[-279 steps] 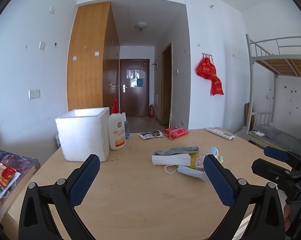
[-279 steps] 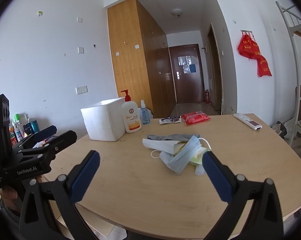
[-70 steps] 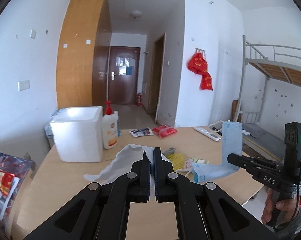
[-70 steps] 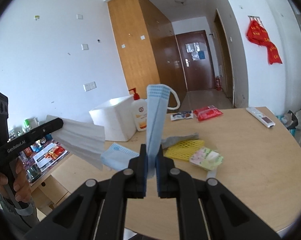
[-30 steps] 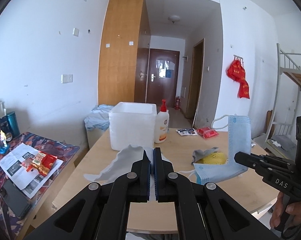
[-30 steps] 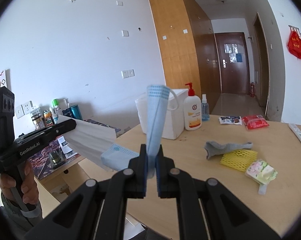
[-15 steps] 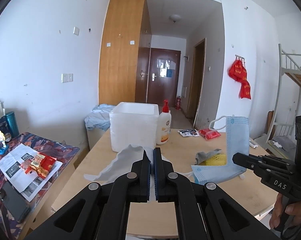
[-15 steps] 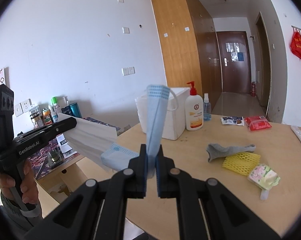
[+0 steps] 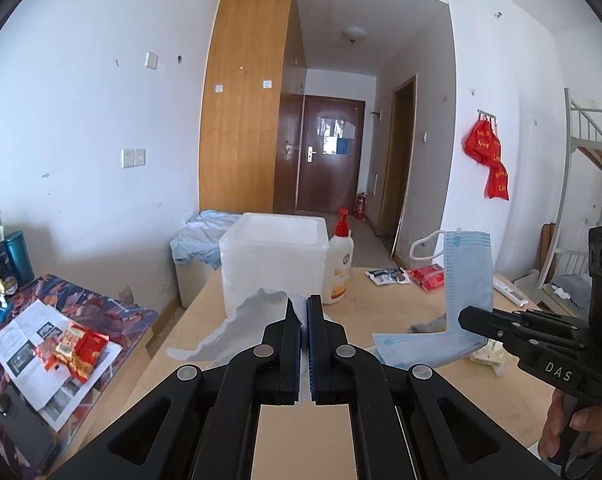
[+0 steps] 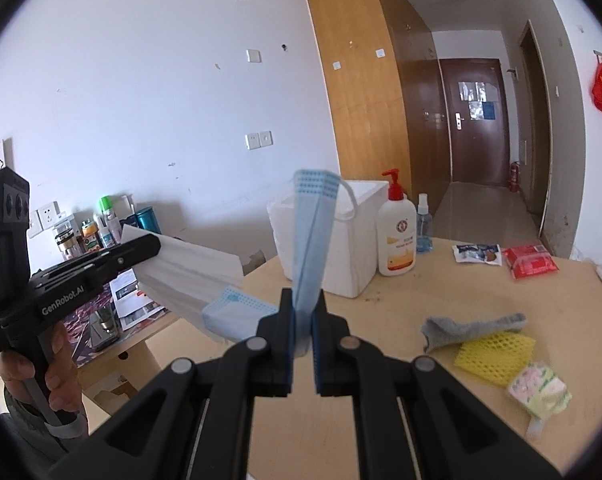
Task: Organize soft objects
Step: 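Lift and carry the tissue and mask in both tools toward the white foam box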
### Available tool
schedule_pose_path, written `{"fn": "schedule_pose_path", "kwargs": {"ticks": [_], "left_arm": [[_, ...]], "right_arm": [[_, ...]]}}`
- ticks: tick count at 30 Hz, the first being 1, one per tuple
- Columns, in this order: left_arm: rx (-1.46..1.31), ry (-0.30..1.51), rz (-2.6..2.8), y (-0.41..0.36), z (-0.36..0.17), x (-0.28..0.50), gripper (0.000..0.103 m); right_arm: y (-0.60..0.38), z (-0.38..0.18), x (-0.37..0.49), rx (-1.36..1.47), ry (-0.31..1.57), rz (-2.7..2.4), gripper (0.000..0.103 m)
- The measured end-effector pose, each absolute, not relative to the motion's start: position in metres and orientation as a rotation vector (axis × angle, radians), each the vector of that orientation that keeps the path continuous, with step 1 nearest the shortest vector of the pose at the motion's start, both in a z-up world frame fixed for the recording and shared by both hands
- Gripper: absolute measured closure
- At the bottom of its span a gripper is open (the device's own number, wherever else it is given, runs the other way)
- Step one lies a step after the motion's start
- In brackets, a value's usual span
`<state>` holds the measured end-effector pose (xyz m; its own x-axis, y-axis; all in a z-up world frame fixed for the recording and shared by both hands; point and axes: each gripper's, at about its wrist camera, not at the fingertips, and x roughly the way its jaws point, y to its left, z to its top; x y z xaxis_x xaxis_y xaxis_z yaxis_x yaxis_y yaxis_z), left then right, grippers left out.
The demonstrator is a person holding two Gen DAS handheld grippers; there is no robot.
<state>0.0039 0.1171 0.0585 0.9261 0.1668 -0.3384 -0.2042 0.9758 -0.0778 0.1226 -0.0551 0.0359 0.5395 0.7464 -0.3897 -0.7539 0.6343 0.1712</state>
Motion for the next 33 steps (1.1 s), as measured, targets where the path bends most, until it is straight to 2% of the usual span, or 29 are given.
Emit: {"fn": "schedule_pose_path", "kwargs": {"ticks": [33], "left_arm": [[-0.092, 0.324, 0.265, 0.187, 0.09, 0.155, 0.1]], "right_arm": [[0.048, 0.067, 0.263, -0.135, 0.445, 0.847, 0.093]]}}
